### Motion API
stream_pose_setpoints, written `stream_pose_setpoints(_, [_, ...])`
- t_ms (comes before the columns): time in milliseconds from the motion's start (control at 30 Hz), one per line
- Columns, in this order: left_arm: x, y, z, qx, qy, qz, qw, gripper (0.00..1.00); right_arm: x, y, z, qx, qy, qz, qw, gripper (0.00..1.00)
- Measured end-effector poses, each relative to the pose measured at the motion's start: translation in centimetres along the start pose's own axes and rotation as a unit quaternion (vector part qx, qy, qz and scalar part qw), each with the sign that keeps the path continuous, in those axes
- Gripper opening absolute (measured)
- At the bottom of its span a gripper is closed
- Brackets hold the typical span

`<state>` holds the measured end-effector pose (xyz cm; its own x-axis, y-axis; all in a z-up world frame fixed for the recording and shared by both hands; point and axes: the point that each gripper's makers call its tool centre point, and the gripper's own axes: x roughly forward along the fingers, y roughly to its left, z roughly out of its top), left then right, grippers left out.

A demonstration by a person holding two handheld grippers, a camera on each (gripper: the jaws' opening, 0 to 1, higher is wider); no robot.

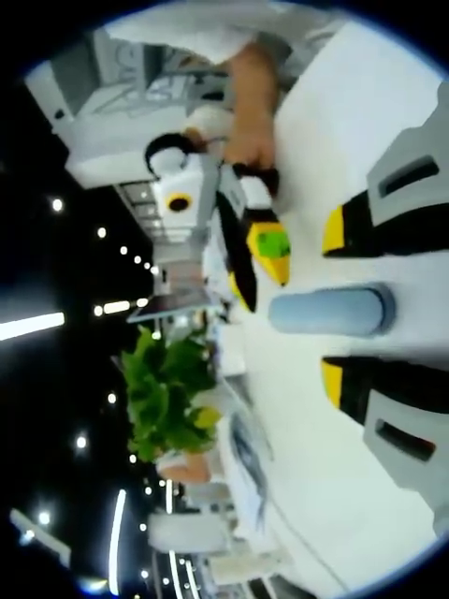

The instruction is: Pick up the paper insert the paper into the punch align the paper edges press the punch to punch holes

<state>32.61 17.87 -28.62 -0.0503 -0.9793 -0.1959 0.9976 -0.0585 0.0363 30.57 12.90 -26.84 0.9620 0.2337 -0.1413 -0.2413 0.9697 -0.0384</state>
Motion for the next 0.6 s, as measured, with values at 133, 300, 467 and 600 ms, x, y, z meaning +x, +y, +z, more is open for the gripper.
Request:
stream_pose_setpoints(133, [-0.1,0.1,0.3,-0.008,-0.006,-0.001,0.9999,0.5,0.1,0.0,0.1,0.005,-0.002,0.005,1.0,0.43])
stream_pose_setpoints(300, [-0.1,0.0,0.5,-0.011,-0.01,-0.002,0.9999,0.54,0.1,-0.1,0.1,0.009,-0.004,0.005,0.9999,0.43])
stream_pose_setpoints(467, [-0.2,0.1,1.0,-0.015,-0.018,-0.001,0.9997,0.56,0.0,-0.6,0.3,0.021,-0.009,0.001,0.9997,0.43])
stream_pose_setpoints(600, [-0.2,0.3,1.3,-0.02,-0.023,0.0,0.9995,0.57,0.0,-0.7,0.5,0.024,-0.013,-0.001,0.9996,0.43])
